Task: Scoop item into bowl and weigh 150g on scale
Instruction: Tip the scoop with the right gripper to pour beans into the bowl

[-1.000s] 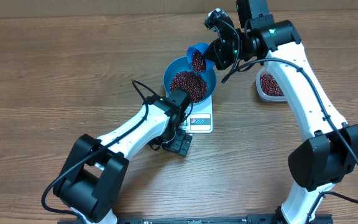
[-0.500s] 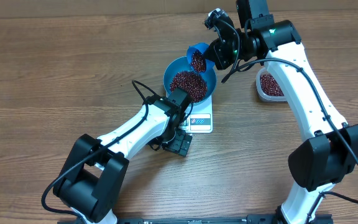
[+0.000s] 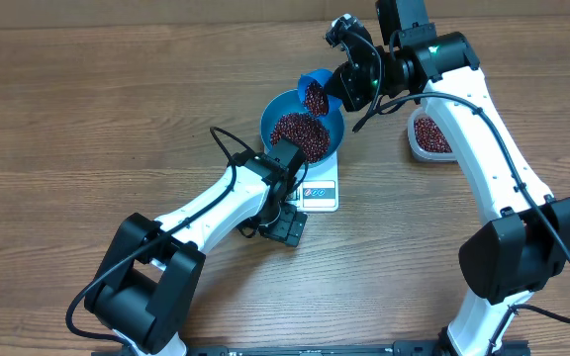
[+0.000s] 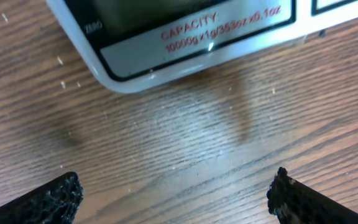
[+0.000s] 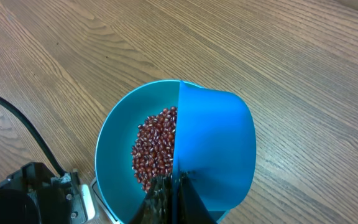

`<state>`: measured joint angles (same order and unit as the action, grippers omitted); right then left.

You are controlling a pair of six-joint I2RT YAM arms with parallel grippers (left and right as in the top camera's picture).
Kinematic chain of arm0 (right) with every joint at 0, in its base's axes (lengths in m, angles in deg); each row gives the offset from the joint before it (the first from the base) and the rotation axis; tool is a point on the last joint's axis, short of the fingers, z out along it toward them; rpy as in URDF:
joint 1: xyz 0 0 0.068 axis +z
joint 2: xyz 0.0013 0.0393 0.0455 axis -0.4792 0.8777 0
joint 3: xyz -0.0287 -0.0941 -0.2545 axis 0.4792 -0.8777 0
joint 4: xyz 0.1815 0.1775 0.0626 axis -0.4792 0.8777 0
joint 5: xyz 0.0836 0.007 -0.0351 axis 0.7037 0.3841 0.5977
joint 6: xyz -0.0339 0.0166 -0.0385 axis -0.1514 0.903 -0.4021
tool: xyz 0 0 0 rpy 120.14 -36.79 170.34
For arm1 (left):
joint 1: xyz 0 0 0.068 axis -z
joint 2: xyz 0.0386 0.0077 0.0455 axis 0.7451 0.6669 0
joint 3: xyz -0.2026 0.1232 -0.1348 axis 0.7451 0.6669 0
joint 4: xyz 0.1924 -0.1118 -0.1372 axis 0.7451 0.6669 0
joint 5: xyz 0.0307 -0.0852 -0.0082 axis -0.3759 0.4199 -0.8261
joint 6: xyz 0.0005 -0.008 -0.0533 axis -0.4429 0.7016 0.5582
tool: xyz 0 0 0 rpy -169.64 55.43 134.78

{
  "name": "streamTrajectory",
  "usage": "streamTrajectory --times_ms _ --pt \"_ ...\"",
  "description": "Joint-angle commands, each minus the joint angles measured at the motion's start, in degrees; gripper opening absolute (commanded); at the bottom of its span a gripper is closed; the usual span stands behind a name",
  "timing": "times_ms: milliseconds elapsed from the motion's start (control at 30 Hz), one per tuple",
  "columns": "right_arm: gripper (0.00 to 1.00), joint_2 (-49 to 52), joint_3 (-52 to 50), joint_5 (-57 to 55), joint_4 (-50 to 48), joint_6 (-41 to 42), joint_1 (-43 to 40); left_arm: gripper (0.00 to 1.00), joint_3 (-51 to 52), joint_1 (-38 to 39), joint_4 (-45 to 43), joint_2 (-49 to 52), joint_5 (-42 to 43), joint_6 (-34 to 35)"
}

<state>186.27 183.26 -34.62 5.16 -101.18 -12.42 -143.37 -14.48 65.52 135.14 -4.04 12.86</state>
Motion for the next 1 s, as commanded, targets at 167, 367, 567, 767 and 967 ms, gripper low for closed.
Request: streamTrajectory --times_ms 167,367,567,767,967 --pt "0.04 -2.84 2.21 3.15 0.61 -1.6 -0.02 1.0 -0.59 -0.02 -0.66 0.37 -0.02 -1.99" --pt "0.04 -2.84 2.21 2.21 0.98 -3.32 -0.04 1.0 -0.61 -0.02 -0.11 0.37 0.02 -2.34" --pt "0.04 -2.84 2.21 0.24 1.6 -6.88 0.28 0.99 -0.59 -0.02 -0.13 0.37 0.02 -2.34" --pt "0.04 -2.84 2.21 0.46 0.63 -4.0 0.28 1.0 -0.61 -0.02 -0.07 0.37 0.02 -2.36" --pt "0.04 -2.84 2.21 0.46 0.61 -4.04 0.28 1.0 -0.59 -0.02 -0.04 0.37 0.0 -2.36"
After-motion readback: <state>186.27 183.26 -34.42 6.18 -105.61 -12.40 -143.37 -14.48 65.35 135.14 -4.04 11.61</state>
